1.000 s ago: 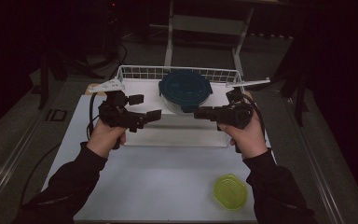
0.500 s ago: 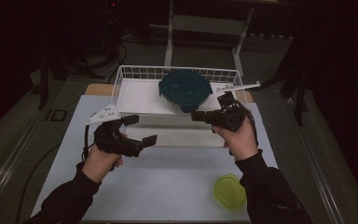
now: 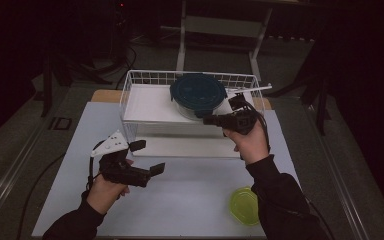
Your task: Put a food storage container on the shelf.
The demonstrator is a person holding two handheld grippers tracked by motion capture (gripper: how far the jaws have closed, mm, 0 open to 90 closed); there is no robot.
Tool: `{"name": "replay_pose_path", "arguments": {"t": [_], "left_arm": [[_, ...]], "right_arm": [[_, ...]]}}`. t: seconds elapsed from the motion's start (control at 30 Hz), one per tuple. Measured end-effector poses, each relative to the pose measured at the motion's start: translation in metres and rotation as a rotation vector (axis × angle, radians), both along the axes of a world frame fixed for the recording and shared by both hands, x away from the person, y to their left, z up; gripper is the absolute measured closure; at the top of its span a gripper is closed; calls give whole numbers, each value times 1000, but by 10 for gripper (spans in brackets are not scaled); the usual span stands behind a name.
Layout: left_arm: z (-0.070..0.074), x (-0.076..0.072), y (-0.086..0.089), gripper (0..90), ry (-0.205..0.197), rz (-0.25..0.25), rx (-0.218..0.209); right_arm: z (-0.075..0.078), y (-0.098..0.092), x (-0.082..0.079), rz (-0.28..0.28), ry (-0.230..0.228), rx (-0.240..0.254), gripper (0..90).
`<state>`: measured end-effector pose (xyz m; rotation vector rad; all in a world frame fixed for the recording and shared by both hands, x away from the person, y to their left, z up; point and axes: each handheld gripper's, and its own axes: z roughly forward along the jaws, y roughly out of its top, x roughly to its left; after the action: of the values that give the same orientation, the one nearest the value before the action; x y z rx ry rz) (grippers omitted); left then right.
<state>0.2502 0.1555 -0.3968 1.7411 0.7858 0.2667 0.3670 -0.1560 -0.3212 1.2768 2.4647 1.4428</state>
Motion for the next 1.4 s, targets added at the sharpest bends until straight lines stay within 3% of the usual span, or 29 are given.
{"name": "replay_pose_path", "arguments": {"t": [0.07, 0.3, 0.53, 0.73, 0.83, 0.93, 1.0, 1.2, 1.27, 1.33, 1.4], "left_arm": [[0, 0, 0, 4, 0, 0, 0], [-24, -8, 2, 4, -12, 26, 27], [-39, -12, 5, 4, 14, 25, 37], [-53, -23, 7, 4, -7, 14, 68], [-59, -29, 9, 4, 4, 13, 72], [-66, -34, 12, 4, 8, 13, 71], [-70, -37, 14, 5, 2, 13, 59], [-79, -40, 19, 5, -15, 30, 79], [-80, -41, 19, 5, -19, 31, 80], [-80, -41, 19, 5, -19, 32, 78], [-80, -41, 19, 4, -27, 30, 70]], "right_arm": [[0, 0, 1, 0, 0, -2, 897], [0, 4, 10, -18, 6, 5, 897], [0, 8, 11, -2, 4, 5, 880], [5, 4, -5, 25, -33, 11, 795], [3, -1, -15, 37, -48, 19, 751], [0, -8, -24, 45, -61, 25, 671], [-3, -12, -30, 48, -78, 28, 549], [-14, -24, -47, 48, -139, 47, 229], [-16, -27, -50, 53, -143, 59, 189], [-21, -35, -56, 65, -144, 101, 157], [-25, -40, -62, 54, -156, 95, 158]]}}
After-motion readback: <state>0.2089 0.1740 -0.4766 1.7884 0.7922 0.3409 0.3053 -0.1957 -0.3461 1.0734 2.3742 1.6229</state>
